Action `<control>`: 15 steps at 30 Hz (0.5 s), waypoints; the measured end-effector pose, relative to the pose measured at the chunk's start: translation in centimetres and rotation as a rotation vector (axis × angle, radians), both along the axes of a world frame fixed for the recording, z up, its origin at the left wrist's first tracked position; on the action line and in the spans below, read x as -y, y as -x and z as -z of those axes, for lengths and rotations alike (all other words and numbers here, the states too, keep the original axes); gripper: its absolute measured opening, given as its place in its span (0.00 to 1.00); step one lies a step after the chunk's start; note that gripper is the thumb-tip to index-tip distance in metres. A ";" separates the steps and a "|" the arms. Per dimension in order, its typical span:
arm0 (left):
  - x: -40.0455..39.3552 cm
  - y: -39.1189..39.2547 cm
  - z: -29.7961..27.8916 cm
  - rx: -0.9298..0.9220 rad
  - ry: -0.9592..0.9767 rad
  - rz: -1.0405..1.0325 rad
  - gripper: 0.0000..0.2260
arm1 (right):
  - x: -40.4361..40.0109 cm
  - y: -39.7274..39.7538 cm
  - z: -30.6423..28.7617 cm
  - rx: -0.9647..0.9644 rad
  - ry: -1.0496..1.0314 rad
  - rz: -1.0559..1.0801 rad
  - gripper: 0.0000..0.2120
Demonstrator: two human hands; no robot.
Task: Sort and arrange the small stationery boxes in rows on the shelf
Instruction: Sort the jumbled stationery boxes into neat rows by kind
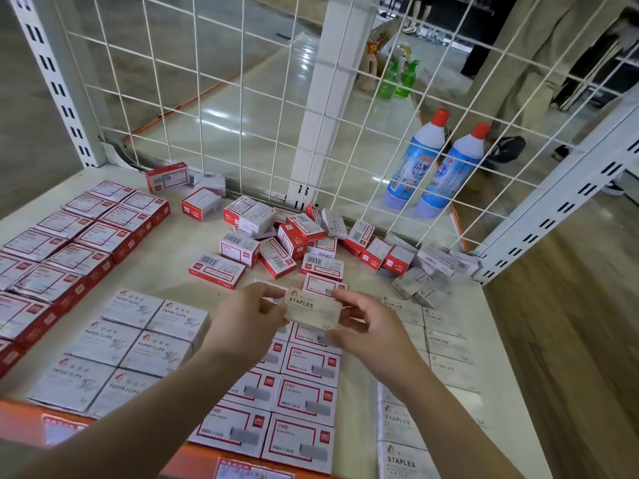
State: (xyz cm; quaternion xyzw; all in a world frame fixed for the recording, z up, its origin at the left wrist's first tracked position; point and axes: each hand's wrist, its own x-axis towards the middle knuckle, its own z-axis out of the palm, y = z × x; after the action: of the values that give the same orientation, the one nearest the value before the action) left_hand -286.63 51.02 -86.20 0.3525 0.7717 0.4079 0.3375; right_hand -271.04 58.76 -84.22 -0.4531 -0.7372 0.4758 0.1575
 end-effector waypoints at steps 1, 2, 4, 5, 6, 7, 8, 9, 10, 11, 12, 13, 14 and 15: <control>-0.1 -0.1 0.0 0.004 -0.002 -0.008 0.03 | 0.0 0.0 0.2 0.022 -0.038 -0.006 0.28; -0.1 -0.1 -0.1 0.006 -0.006 -0.016 0.02 | 0.0 0.1 0.4 0.041 -0.084 -0.016 0.28; -0.1 -0.2 -0.1 0.013 -0.013 -0.026 0.05 | 0.0 0.2 0.6 0.056 -0.156 -0.036 0.27; -0.1 -0.3 -0.1 0.015 -0.014 -0.026 0.06 | 0.0 0.2 0.7 0.056 -0.174 -0.042 0.27; 0.0 -0.4 -0.1 0.013 -0.011 -0.021 0.05 | 0.0 0.2 0.7 0.055 -0.185 -0.048 0.26; 0.0 -0.5 -0.1 0.008 -0.009 -0.014 0.05 | 0.0 0.2 0.7 0.054 -0.198 -0.051 0.25; 0.1 -0.6 -0.1 0.002 -0.010 -0.002 0.04 | -0.1 0.2 0.7 0.049 -0.214 -0.051 0.24; 0.2 -0.7 -0.1 -0.002 -0.014 0.010 0.04 | -0.2 0.1 0.8 0.040 -0.228 -0.048 0.23; 0.3 -0.9 -0.1 0.001 -0.022 0.023 0.05 | -0.4 0.1 0.8 0.027 -0.236 -0.043 0.22; 0.4 -1.1 -0.1 0.005 -0.034 0.032 0.06 | -0.5 0.0 0.9 0.014 -0.238 -0.039 0.22; 0.5 -1.2 0.0 0.005 -0.046 0.036 0.07 | -0.6 -0.1 0.9 0.003 -0.237 -0.038 0.22; 0.6 -1.4 0.0 0.002 -0.057 0.035 0.07 | -0.7 -0.2 0.9 -0.007 -0.238 -0.040 0.22; 0.7 -1.5 0.0 0.000 -0.064 0.033 0.08 | -0.8 -0.3 0.9 -0.013 -0.239 -0.044 0.23; 0.7 -1.6 0.1 0.000 -0.073 0.030 0.08 | -0.8 -0.4 0.9 -0.018 -0.241 -0.048 0.23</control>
State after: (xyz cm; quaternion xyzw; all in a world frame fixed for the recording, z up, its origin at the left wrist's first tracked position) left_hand -285.08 50.30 -86.26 0.3761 0.7509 0.4305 0.3306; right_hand -270.63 59.59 -85.11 -0.4086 -0.7985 0.3912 0.2058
